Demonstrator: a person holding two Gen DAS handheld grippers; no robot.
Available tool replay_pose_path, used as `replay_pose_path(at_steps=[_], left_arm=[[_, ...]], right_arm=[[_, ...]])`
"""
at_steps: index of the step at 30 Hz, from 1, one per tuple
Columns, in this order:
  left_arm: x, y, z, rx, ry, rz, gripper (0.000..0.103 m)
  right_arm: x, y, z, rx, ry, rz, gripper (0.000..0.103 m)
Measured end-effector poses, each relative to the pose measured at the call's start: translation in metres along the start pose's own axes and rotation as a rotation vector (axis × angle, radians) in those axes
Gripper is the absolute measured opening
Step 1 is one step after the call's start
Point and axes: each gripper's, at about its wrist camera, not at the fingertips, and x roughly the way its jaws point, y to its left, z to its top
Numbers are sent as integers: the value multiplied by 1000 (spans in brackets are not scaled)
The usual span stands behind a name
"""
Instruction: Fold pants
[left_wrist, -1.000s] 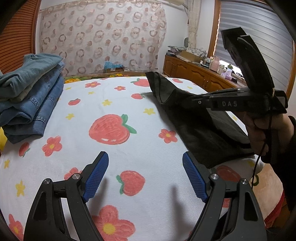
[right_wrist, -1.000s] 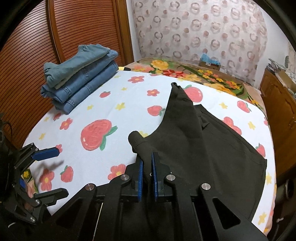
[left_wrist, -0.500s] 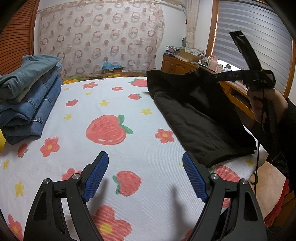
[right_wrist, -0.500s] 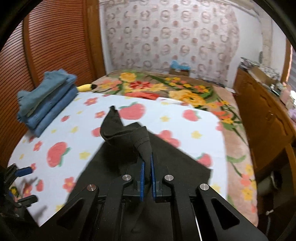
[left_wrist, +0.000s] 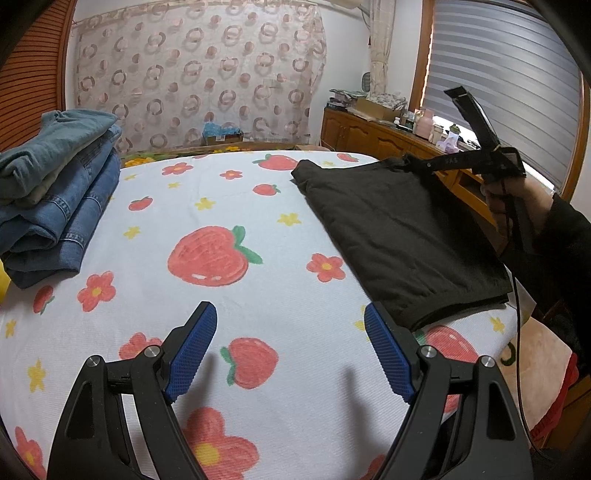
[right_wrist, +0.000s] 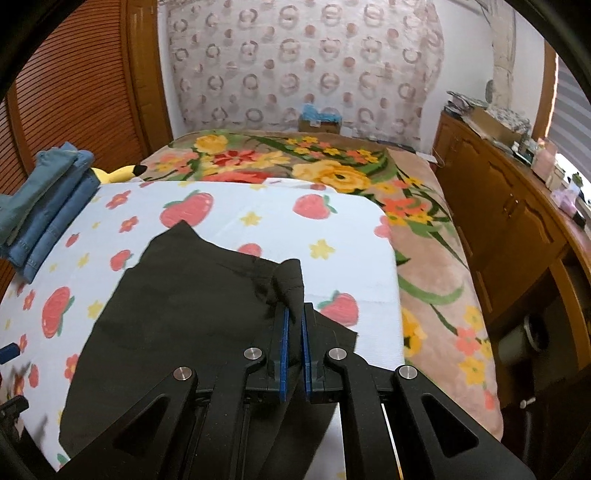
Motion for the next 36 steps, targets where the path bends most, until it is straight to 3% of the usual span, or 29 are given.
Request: replay_pose_path(at_steps=[4,10,16,25,31,36], left_arm=[[1,-1,0,1,1,1,83],[1,-1,0,1,1,0,83],[2,-4,-2,8,5,-2,83],[2,-5,-1,12,11,-4,83],[4,-8,1,18,16,-8,83],[4,-9,1,22,17,-10,83]], right_arm=[[-2,-7,0,12,-21,-53,6],[-4,-14,-6,46,-20,-53,6],[1,-10,-12,29,9,-22,31],[29,-29,-17,10,109,-113,32],[19,-51,-17,48,86,-128,32],[-7,-42,-31,48,42,-75,32]])
